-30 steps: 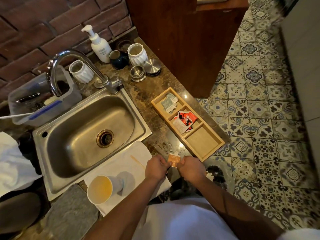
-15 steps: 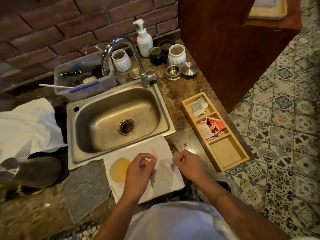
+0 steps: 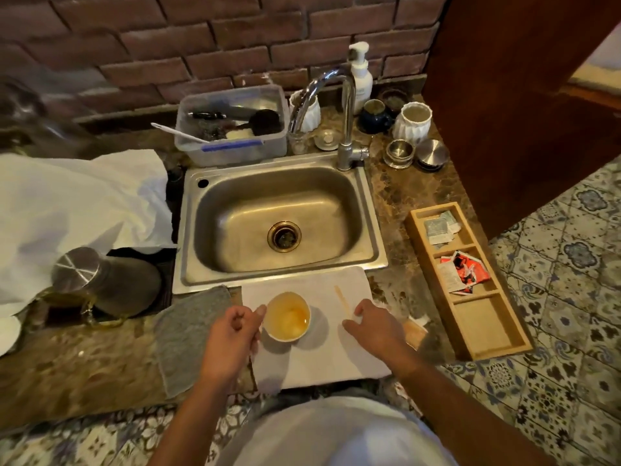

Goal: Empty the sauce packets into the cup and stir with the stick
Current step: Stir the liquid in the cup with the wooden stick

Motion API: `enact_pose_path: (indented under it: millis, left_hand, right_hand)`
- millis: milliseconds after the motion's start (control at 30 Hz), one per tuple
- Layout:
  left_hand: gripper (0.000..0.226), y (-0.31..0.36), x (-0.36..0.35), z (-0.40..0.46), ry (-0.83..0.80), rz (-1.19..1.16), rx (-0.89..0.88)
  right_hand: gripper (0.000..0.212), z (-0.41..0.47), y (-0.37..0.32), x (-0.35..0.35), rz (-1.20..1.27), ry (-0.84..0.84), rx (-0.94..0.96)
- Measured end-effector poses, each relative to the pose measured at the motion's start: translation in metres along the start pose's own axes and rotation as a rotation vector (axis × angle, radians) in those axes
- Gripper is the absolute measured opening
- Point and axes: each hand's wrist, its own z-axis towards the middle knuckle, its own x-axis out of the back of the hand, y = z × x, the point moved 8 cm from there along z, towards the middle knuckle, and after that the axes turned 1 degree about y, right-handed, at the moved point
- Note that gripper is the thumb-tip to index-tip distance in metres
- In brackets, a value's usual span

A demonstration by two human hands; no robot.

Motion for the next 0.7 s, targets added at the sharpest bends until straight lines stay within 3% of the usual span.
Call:
enact_pose_path:
  millis: [333,700]
  left_hand:
    - [0.044,-0.020,-0.005,0.014,-0.077,0.182,-0.008]
    - [0.045,-0.017,-0.013,0.013,-0.221,0.144,-0.061]
  right_hand:
    - [0.035,-0.008,-0.005,-0.017,-0.052,0.029,-0.052]
    - [0.016,-0.003,-0.002,-0.026,0.169,0.039,-0.185]
